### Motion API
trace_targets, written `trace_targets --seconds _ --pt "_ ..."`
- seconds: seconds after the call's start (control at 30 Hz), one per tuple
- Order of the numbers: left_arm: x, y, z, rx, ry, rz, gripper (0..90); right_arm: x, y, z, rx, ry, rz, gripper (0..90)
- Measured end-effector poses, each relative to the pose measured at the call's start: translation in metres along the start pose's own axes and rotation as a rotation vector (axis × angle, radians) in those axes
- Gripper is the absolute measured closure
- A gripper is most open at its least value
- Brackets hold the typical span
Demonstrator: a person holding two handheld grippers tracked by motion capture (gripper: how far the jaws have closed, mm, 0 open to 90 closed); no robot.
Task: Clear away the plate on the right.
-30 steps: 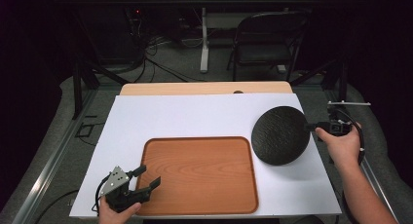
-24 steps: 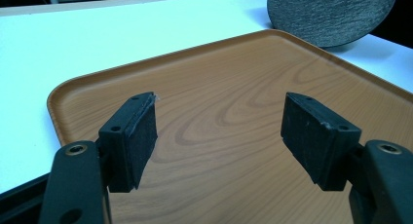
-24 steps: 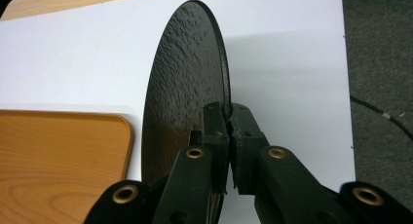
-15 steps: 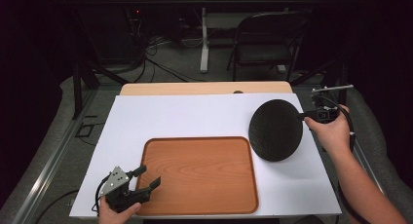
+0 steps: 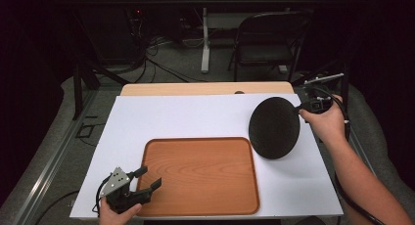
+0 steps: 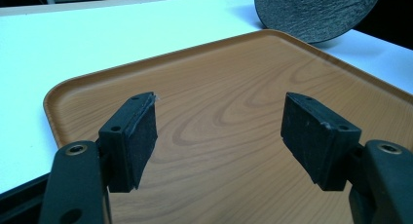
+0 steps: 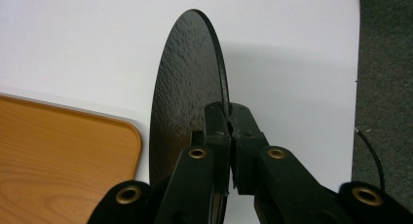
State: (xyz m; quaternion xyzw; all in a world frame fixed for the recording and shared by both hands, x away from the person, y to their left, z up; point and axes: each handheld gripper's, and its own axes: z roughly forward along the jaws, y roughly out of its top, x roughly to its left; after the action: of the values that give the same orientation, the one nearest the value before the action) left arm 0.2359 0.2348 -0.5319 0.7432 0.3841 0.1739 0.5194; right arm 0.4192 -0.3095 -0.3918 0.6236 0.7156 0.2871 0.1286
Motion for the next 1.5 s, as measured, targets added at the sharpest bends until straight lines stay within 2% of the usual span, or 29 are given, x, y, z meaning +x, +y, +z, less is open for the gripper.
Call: trace_targets --seconds 0.17,0.33,0.4,0.53,0.6,0.73,0.8,0.83,0.87,0.97,1.13,1.17,1.2,1.23,1.27,1.3,1.33,1.37,1.4,1.43,1.5 --pt "0.000 0.000 0.000 -0.002 -0.001 -0.002 29.2 0.003 0.013 0.001 0.040 -0.003 0.003 87.2" --pt "0.000 0.000 0.000 -0.005 0.003 -0.003 29.2 0.007 0.026 -0.009 0.040 -0.013 0.001 87.0" --pt "0.000 0.000 0.000 -0.005 0.002 -0.003 29.3 0.009 0.032 -0.018 0.042 -0.002 0.006 86.9" --pt "0.000 0.000 0.000 -0.005 0.001 -0.003 29.3 0.013 0.036 -0.026 0.047 0.022 0.000 86.9" --pt "0.000 0.000 0.000 -0.006 0.001 -0.004 29.3 0.020 0.037 -0.031 0.055 0.048 -0.009 86.9" --pt "0.000 0.000 0.000 -0.006 -0.002 -0.006 29.3 0.029 0.038 -0.034 0.062 0.067 -0.036 86.9" --pt "0.000 0.000 0.000 -0.004 -0.002 -0.005 29.3 0.037 0.038 -0.034 0.068 0.078 -0.050 86.8" --pt "0.000 0.000 0.000 -0.005 -0.003 -0.005 29.3 0.045 0.037 -0.033 0.080 0.095 -0.072 86.8" --pt "0.000 0.000 0.000 -0.005 -0.003 -0.005 29.3 0.045 0.037 -0.033 0.080 0.095 -0.072 86.8" --pt "-0.001 0.000 0.000 -0.004 0.000 -0.004 29.3 0.060 0.034 -0.029 0.103 0.118 -0.110 86.7" --pt "-0.001 0.000 0.000 -0.004 -0.003 -0.003 29.4 0.092 0.026 -0.018 0.140 0.181 -0.177 86.7" --pt "-0.001 0.000 0.000 -0.004 -0.003 -0.003 29.4 0.092 0.026 -0.018 0.140 0.181 -0.177 86.7" --pt "-0.001 0.000 0.000 -0.004 -0.003 -0.004 29.3 0.105 0.023 -0.015 0.150 0.205 -0.201 86.5" --pt "-0.001 0.000 0.000 -0.004 -0.003 -0.004 29.4 0.105 0.023 -0.015 0.150 0.205 -0.201 86.5" --pt "-0.001 0.000 0.000 -0.004 0.000 -0.003 29.4 0.117 0.021 -0.010 0.158 0.231 -0.228 86.5" --pt "-0.001 0.000 0.000 -0.004 -0.001 -0.003 29.3 0.123 0.019 -0.008 0.164 0.245 -0.238 86.6" --pt "-0.001 0.000 0.000 -0.004 -0.001 -0.003 29.3 0.123 0.019 -0.008 0.164 0.245 -0.238 86.6" --pt "-0.001 0.000 0.000 -0.004 -0.001 -0.001 29.3 0.136 0.017 -0.004 0.173 0.271 -0.258 86.5" --pt "-0.001 0.000 0.000 -0.004 -0.001 -0.001 29.4 0.142 0.015 -0.001 0.177 0.285 -0.267 86.5" --pt "-0.001 0.000 0.000 -0.004 0.000 -0.001 29.3 0.142 0.015 -0.001 0.177 0.285 -0.267 86.5" --pt "-0.001 0.000 0.000 -0.005 0.000 -0.002 29.3 0.159 0.010 0.009 0.192 0.328 -0.280 86.6"
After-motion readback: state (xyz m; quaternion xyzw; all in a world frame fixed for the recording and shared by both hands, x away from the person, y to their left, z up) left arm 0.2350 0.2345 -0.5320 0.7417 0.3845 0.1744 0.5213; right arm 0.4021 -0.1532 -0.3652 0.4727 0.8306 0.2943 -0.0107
